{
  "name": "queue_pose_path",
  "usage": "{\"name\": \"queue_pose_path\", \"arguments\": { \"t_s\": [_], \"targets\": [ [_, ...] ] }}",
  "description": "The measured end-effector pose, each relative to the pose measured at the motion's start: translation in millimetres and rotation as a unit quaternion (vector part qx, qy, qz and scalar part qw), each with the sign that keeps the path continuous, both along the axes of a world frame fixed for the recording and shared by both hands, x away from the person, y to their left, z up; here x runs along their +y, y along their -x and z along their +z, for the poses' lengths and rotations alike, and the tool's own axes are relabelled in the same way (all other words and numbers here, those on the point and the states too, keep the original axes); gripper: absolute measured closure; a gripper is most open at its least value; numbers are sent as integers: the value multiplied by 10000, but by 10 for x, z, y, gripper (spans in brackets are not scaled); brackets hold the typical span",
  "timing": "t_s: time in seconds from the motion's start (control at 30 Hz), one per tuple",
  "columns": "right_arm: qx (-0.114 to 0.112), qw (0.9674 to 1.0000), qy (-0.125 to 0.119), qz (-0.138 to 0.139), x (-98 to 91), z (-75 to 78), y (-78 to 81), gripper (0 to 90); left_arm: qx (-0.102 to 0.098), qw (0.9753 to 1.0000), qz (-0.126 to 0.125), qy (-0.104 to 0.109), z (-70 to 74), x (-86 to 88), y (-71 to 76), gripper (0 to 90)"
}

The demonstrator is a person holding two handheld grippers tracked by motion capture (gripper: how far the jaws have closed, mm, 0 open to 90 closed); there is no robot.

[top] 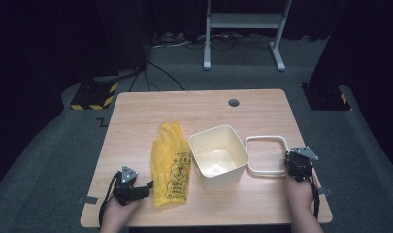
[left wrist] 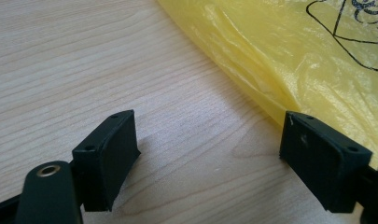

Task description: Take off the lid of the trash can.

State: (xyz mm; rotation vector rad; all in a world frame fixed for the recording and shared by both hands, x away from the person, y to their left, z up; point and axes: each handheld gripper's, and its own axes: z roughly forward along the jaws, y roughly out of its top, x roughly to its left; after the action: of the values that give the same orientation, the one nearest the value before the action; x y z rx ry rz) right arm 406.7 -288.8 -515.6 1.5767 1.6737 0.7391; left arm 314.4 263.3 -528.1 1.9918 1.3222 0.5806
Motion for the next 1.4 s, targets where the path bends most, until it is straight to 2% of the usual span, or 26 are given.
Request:
{"name": "queue_pose_path", "arguments": {
  "t_s": [0.3, 0.4, 0.57, 0.7, 0.77, 0.87, 0.93, 1.13, 1.2, 1.27, 1.3, 1.33, 1.4],
  "targets": [
    [211, 9998, -47, -14, -26, -59, -25, 811, 0, 10000, 0, 0, 0, 0, 0, 192],
    [180, 9998, 4, 0, -23, -57, -22, 807, -1, 10000, 2, 2, 0, 0, 0, 192],
    [118, 9999, 23, 100, -25, -11, 14, 697, 1, 10000, 1, 1, 0, 0, 0, 192],
    [21, 9994, -126, 328, 9, 96, 126, 579, 5, 10000, -9, 27, 0, 4, -1, 192],
    [-66, 9988, -124, 462, 58, 137, 206, 505, 14, 10000, -9, 91, 1, 17, -2, 193],
    [-153, 9975, -129, 684, 153, 163, 342, 437, 44, 9998, 1, 184, 10, 42, -6, 212],
    [-161, 9972, -122, 726, 218, 156, 435, 405, 56, 9998, 66, 190, 12, 53, -11, 202],
    [-303, 9949, -121, 954, 321, 147, 609, 392, 12, 9994, 197, 294, 33, 109, 20, 147],
    [-357, 9940, -302, 985, 318, 112, 670, 392, -49, 9983, 264, 520, 43, 145, 29, 142],
    [-361, 9930, -199, 1107, 326, 72, 707, 389, -58, 9974, 250, 667, 51, 171, 39, 149],
    [-352, 9919, -28, 1218, 337, 40, 729, 390, -58, 9975, 223, 670, 51, 170, 42, 149],
    [-293, 9915, 37, 1267, 342, 16, 740, 389, -71, 9977, 199, 637, 52, 168, 46, 149],
    [-215, 9911, -94, 1310, 329, -18, 741, 384, -80, 9979, 169, 625, 54, 160, 51, 150]
  ]
}}
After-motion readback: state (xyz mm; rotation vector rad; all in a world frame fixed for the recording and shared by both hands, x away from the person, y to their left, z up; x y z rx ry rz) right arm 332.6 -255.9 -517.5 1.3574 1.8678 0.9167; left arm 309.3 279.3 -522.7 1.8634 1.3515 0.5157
